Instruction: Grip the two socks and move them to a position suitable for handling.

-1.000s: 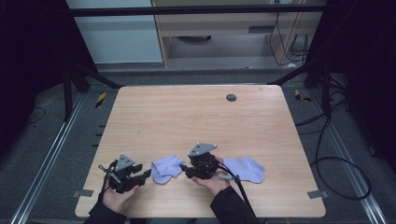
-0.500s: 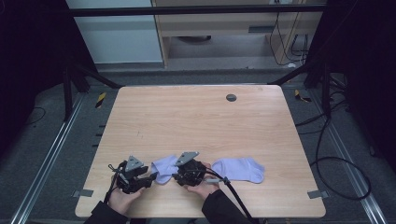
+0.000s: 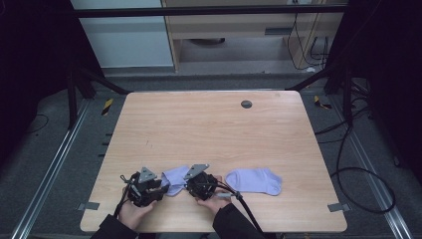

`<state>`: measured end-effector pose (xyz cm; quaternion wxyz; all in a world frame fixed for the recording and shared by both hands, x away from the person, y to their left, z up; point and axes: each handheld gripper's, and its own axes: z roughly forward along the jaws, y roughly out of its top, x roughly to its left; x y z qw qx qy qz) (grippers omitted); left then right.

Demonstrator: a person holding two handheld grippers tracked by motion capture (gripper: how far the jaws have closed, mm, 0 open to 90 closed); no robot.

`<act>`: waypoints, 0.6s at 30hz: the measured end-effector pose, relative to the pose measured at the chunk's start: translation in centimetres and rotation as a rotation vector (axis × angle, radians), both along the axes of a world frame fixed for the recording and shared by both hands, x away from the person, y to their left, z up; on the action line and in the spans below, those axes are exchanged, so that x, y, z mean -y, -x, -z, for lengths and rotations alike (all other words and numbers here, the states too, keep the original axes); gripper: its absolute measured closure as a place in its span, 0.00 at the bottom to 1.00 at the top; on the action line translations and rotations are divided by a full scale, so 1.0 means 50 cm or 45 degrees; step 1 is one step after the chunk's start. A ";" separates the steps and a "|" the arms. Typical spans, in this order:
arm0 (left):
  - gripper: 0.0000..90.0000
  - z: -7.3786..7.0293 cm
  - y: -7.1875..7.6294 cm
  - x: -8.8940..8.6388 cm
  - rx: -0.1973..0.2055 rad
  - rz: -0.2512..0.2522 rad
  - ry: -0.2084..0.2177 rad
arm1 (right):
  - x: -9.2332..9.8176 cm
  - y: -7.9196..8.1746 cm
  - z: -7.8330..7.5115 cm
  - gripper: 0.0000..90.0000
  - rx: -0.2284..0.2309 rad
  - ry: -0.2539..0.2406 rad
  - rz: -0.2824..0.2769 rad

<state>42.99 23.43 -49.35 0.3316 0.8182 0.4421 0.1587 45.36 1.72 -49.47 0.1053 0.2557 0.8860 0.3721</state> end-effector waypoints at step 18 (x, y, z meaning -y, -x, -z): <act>0.96 -0.014 0.002 0.007 -0.019 0.115 -0.002 | 0.027 -0.043 -0.076 0.93 0.036 -0.297 0.295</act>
